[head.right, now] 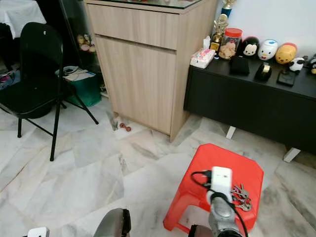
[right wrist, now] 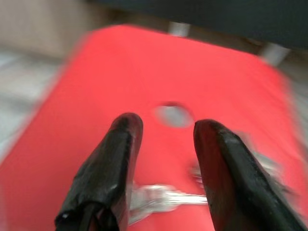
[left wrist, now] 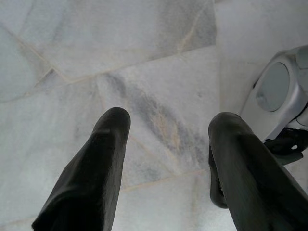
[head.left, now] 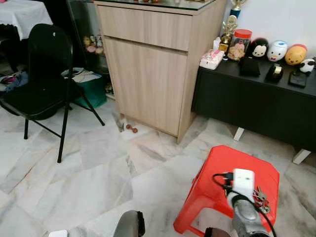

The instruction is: Hang keys on a hook

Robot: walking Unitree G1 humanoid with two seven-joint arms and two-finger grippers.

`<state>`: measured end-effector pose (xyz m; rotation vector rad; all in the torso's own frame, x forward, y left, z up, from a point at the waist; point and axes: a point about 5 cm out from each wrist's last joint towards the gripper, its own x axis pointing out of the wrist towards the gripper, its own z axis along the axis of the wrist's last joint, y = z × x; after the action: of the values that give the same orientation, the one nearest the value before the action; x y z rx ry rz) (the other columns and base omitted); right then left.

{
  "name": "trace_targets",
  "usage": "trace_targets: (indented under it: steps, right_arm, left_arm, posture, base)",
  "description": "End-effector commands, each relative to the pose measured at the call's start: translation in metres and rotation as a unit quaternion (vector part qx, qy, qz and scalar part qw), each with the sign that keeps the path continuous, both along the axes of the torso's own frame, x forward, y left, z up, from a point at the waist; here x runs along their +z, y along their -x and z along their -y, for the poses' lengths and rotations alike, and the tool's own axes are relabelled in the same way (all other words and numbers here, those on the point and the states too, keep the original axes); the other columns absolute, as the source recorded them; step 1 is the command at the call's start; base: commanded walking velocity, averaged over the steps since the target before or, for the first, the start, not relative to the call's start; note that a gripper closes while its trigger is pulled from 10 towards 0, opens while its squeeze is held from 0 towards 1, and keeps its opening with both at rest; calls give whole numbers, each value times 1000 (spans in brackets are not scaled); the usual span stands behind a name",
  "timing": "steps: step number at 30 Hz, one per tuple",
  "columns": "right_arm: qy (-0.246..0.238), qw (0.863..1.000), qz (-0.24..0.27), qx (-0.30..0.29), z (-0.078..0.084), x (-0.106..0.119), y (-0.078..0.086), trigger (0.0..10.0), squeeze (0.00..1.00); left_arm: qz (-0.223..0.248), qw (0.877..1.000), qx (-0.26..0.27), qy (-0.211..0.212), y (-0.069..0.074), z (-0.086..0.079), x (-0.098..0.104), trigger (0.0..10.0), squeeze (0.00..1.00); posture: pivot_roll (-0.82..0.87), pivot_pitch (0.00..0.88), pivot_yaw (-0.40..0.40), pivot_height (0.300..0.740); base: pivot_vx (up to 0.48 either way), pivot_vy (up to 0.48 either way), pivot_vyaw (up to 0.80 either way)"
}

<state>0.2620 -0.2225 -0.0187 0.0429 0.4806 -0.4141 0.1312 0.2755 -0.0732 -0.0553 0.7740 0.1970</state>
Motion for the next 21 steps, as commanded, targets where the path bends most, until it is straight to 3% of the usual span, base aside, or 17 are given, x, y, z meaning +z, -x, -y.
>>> trace_targets:
  steps: [1, 5, 10, 12, 14, 16, 20, 21]
  right_arm:
    - [-9, 999, 8, -46, 10, 3, 0, 10000, 0]
    - [-3, 999, 7, -48, 13, 4, 0, 10000, 0]
    - [-18, 1000, 3, 1, -2, 2, -4, 10000, 0]
    - [-20, 1000, 2, 2, -3, 2, -4, 10000, 0]
    - [-23, 1000, 3, 11, -6, 1, -4, 10000, 0]
    - [-20, 1000, -1, 21, -8, -1, -3, 10000, 0]
    - [-19, 1000, -3, 25, -8, -2, -1, 10000, 0]
    - [-19, 999, -4, 26, -7, -3, 0, 10000, 0]
  left_arm:
    - [-5, 1000, 3, 2, 2, -1, -1, 10000, 0]
    - [8, 1000, 8, -2, 2, -2, 1, 10000, 0]
    - [72, 997, 29, -24, -4, -3, 9, 10000, 0]
    - [77, 996, 29, -27, -4, -3, 10, 10000, 0]
    - [151, 987, 1, -53, -64, 10, 35, 10000, 0]
    - [215, 975, -19, -56, -103, 19, 60, 10000, 0]
    - [244, 967, -35, -64, -113, 21, 70, 10000, 0]
    - [283, 955, -49, -72, -121, 27, 81, 10000, 0]
  posture:
    - [206, 35, 2, 597]
    - [204, 40, -1, 597]
    - [210, 41, -11, 597]
    - [210, 41, -12, 597]
    - [219, 43, -19, 597]
    - [216, 46, -23, 597]
    - [208, 47, -27, 597]
    - [202, 46, -29, 597]
  base:
    - [0, 0, 0]
    - [0, 0, 0]
    - [0, 0, 0]
    - [0, 0, 0]
    - [0, 0, 0]
    - [0, 0, 0]
    - [0, 0, 0]
    - [0, 0, 0]
